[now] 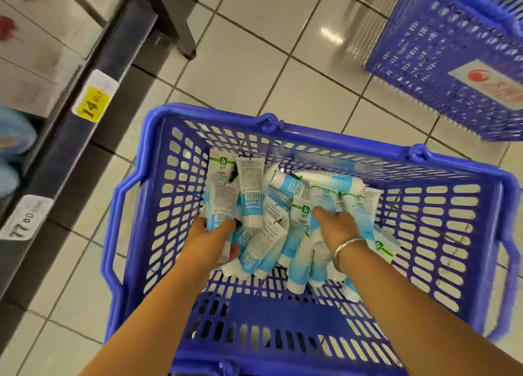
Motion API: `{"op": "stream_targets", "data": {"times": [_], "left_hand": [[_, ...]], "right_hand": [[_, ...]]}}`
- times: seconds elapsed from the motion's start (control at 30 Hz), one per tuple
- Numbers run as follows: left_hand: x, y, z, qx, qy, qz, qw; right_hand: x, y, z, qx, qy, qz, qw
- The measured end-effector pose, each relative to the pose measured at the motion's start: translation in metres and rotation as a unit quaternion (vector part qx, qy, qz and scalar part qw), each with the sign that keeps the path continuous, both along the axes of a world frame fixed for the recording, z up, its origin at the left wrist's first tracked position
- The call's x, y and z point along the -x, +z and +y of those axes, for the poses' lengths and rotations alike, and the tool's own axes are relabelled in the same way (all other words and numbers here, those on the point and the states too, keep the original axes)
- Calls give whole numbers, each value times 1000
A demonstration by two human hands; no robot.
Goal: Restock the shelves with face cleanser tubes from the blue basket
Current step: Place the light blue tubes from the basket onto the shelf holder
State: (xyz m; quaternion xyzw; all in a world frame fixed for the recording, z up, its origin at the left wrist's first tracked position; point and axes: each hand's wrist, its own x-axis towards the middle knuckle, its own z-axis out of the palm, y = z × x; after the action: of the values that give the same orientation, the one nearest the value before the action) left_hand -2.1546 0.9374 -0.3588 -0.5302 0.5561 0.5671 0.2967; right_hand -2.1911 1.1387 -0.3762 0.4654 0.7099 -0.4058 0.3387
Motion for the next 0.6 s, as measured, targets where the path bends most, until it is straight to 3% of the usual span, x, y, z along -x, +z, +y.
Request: {"op": "stream_targets", "data": {"times": [0.2,0.33,0.6], "left_hand": [[-20,50,-3,-44,-27,31,998],[-21,98,-4,-79,59,75,992],[-27,237,-33,-111,78,119,984]], "right_hand": [[-20,49,-4,49,-76,16,996],[-22,91,-18,74,-74,42,994],[-36,235,-61,107,-116,119,980]]}}
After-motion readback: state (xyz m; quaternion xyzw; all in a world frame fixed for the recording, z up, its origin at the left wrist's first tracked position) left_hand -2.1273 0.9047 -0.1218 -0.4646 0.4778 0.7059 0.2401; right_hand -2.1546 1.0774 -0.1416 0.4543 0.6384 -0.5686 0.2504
